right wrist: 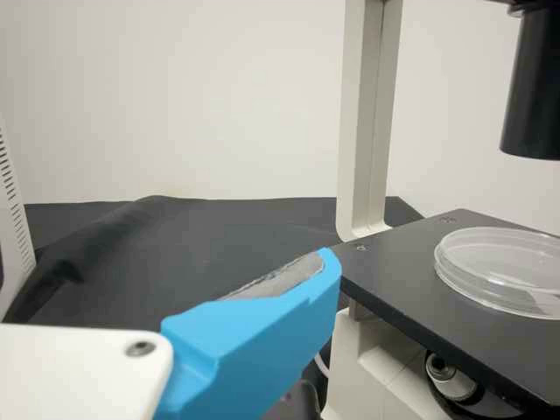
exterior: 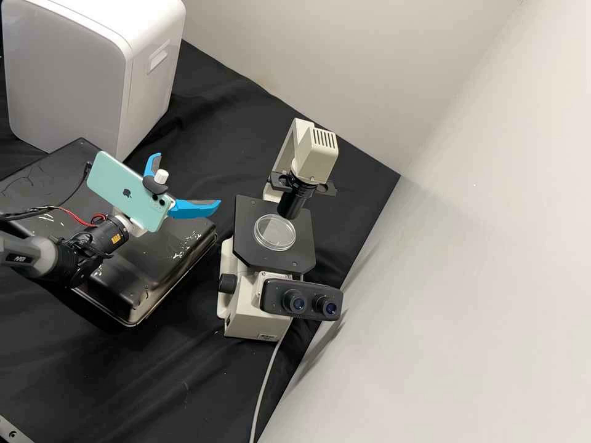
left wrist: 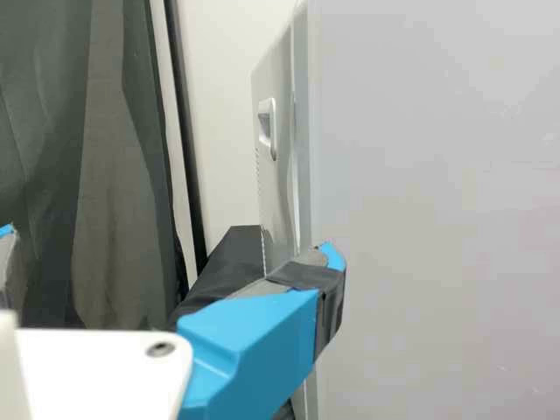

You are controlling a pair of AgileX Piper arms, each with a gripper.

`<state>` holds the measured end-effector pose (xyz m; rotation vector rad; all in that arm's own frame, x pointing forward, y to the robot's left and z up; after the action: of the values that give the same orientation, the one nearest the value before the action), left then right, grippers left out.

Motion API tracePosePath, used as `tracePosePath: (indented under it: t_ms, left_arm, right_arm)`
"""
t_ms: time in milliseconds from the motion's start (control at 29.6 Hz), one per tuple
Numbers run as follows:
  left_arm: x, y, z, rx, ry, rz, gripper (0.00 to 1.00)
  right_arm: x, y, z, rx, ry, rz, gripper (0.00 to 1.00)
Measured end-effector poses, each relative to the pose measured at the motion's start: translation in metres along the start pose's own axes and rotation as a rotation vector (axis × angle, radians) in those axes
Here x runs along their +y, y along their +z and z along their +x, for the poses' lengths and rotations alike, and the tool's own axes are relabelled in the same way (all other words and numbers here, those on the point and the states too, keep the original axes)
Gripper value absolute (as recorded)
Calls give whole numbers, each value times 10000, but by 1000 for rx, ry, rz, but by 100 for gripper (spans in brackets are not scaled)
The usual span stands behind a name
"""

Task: Place the petri dish on the bench

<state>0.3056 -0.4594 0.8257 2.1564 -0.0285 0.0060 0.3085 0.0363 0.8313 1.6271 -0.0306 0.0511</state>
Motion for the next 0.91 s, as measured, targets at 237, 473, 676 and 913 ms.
tracePosePath:
  t_ms: [237, 473, 676, 913]
  left_arm:
    - [0, 0, 0, 0, 0, 0, 100]
    - [-19, 11, -12, -8, -8, -1, 100]
    - [-137, 154, -196, -72, -63, -7, 100]
    - [-187, 455, -582, -220, -80, 5, 100]
  right_arm:
    - [0, 0, 0, 0, 0, 0, 100]
    - [0, 0, 0, 0, 0, 0, 100]
    - [0, 0, 0, 0, 0, 0, 100]
    - [0, 0, 0, 0, 0, 0, 100]
